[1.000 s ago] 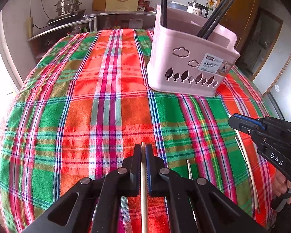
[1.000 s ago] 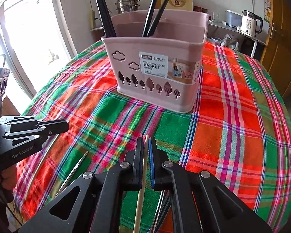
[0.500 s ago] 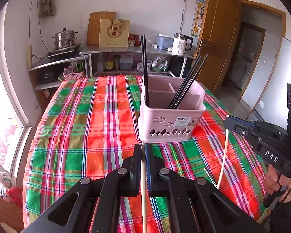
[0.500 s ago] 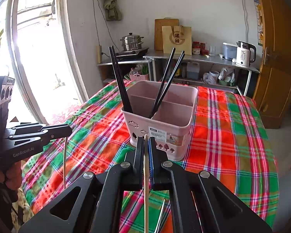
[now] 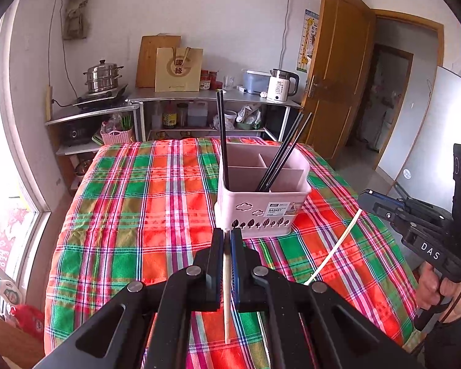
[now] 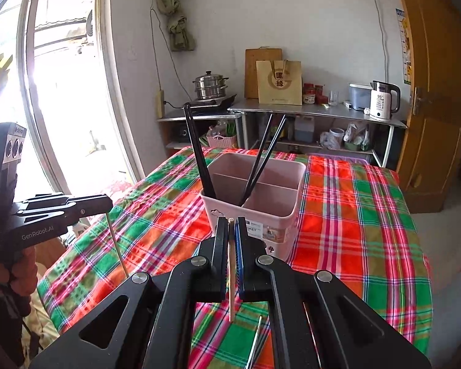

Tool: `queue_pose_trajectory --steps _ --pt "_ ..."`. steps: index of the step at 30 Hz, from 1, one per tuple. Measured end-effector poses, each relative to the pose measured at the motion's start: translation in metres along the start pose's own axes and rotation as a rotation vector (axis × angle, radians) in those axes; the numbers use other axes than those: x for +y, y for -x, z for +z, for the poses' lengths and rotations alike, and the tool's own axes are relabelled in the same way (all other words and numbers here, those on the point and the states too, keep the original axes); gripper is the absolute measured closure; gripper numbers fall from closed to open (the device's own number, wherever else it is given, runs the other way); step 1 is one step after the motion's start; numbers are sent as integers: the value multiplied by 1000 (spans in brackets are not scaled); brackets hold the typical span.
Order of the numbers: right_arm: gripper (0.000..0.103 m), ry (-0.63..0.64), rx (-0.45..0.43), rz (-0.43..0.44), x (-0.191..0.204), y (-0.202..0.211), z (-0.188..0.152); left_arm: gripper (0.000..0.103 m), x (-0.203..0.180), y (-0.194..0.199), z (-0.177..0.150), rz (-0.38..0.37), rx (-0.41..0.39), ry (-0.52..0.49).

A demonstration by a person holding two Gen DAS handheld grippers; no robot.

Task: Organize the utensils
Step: 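Carry both wooden chopsticks over the pink basket and open both tools inside it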

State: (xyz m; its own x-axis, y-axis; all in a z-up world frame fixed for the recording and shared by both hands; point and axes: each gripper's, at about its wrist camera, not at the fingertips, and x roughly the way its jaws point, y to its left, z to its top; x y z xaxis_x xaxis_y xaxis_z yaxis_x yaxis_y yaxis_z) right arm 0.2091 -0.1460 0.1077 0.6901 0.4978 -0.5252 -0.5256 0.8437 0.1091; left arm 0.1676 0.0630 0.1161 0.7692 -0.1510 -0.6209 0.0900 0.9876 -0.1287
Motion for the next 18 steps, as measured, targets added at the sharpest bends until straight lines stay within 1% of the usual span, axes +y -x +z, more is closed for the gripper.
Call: queue_pose_trajectory --steps 12,18 --pt "99 0 -17 4 2 16 -2 99 -9 15 0 -6 -12 -20" --pt "99 1 -10 11 3 16 -4 99 -8 14 -5 -11 4 -16"
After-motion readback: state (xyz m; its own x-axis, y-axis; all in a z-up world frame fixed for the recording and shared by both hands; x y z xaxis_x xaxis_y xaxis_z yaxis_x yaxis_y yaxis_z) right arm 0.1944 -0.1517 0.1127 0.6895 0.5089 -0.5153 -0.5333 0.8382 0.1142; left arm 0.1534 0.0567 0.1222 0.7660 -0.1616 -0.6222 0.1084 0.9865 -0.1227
